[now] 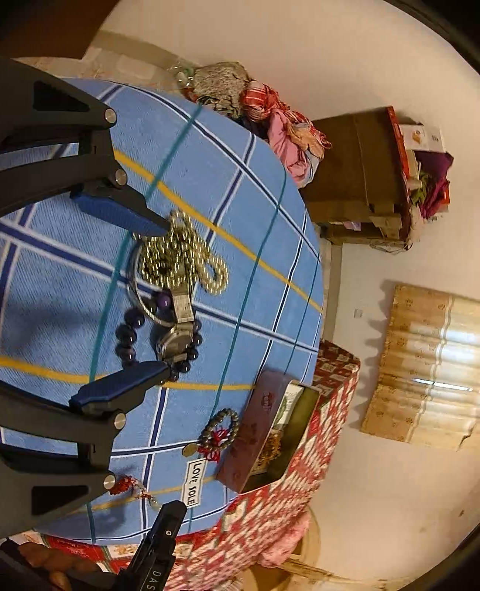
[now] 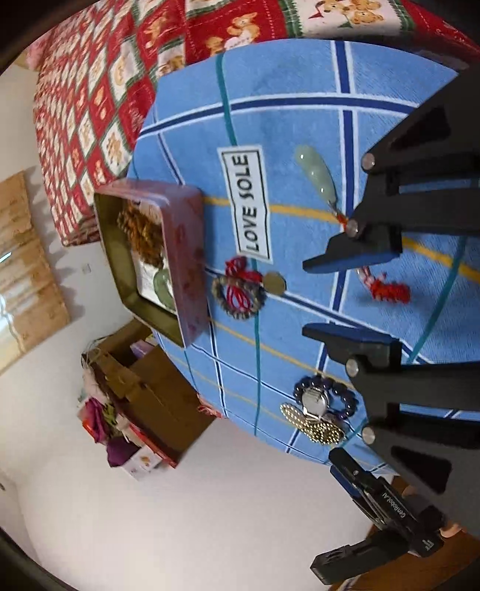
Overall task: Organize jewelry
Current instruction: 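Grasp the grey bead bracelet on the cloth with the right tool, then grasp the gold beaded necklace with the left tool while the right tool holds the grey bracelet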
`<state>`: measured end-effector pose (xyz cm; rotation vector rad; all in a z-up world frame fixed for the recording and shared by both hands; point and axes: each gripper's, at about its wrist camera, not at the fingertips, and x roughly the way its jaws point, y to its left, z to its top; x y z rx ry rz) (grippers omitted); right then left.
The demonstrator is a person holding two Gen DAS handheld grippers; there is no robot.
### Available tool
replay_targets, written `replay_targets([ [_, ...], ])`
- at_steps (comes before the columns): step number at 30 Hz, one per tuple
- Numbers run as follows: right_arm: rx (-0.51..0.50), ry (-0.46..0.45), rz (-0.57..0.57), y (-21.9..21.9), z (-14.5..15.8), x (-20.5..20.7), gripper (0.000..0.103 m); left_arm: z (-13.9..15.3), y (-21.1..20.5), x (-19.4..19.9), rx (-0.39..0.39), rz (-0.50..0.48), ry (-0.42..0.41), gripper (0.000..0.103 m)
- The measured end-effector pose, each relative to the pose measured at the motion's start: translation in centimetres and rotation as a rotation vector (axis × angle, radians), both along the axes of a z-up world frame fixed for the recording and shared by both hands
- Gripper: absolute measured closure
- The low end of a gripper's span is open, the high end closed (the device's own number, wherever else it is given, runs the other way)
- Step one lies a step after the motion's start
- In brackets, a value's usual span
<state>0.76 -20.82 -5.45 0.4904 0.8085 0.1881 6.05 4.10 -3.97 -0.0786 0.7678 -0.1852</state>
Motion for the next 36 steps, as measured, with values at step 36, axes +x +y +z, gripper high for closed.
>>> replay_targets([
  [36, 0.043, -0.040, 0.161, 1.7, 4.8, 6.7, 0.091, 0.2, 5.4, -0.4, -0.007, 0.132, -0.022, 0.033],
])
